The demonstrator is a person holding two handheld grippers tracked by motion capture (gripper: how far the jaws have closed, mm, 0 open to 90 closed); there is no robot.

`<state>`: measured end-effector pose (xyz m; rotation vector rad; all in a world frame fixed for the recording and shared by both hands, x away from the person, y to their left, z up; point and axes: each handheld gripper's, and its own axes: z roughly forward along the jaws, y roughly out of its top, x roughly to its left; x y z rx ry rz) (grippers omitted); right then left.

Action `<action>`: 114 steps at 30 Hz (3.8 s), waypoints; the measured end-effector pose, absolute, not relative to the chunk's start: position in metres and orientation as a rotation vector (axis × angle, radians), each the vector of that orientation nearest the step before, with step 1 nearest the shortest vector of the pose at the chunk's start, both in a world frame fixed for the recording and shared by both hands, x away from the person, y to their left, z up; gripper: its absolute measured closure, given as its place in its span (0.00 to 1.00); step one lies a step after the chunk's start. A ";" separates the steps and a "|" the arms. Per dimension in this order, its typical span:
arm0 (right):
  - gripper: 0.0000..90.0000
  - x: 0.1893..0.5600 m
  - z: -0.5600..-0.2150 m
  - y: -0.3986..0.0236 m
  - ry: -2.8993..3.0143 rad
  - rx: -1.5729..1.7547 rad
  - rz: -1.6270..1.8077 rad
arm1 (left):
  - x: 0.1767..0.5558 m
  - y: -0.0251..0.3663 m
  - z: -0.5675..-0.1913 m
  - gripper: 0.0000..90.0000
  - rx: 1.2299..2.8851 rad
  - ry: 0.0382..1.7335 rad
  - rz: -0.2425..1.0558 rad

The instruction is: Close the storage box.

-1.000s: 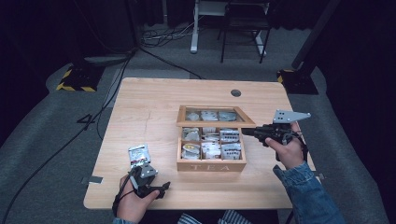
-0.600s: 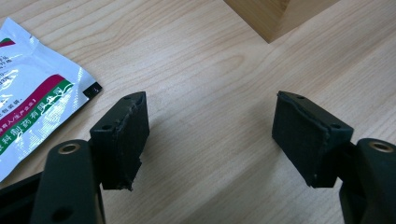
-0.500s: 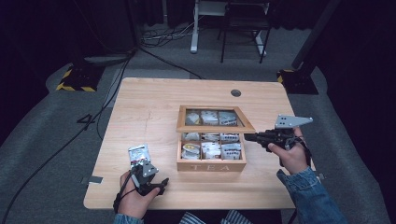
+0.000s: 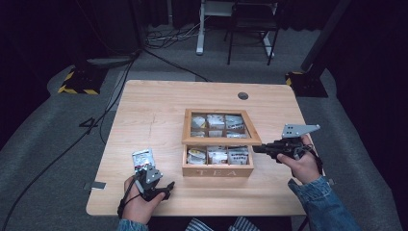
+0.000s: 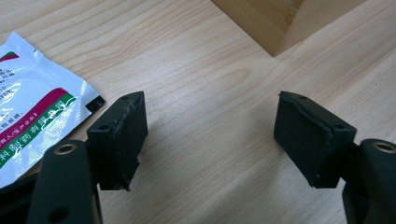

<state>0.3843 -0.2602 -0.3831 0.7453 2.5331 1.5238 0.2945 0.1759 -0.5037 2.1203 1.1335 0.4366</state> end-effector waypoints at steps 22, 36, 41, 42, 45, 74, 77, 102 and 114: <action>1.00 0.380 -0.399 -0.257 2.639 0.707 1.396 | 0.295 0.176 -0.504 0.29 2.122 1.135 0.437; 1.00 0.381 -0.405 -0.252 2.746 0.681 1.254 | 0.295 0.175 -0.504 0.29 2.117 1.137 0.438; 1.00 0.381 -0.407 -0.251 2.772 0.680 1.221 | 0.295 0.175 -0.504 0.29 2.117 1.137 0.438; 1.00 0.381 -0.407 -0.250 2.779 0.678 1.212 | 0.295 0.175 -0.504 0.29 2.116 1.137 0.438; 1.00 0.382 -0.409 -0.249 2.813 0.672 1.183 | 0.295 0.175 -0.504 0.29 2.116 1.138 0.438; 1.00 0.380 -0.409 -0.251 2.913 0.688 0.980 | 0.295 0.175 -0.504 0.29 2.116 1.137 0.439; 1.00 0.380 -0.409 -0.251 2.921 0.689 0.963 | 0.295 0.175 -0.504 0.29 2.116 1.137 0.439; 1.00 0.381 -0.393 -0.301 2.583 0.766 1.262 | 0.291 0.181 -0.504 0.30 2.121 1.133 0.437; 1.00 0.396 -0.420 -0.339 2.415 0.916 1.240 | 0.291 0.185 -0.504 0.31 2.124 1.121 0.431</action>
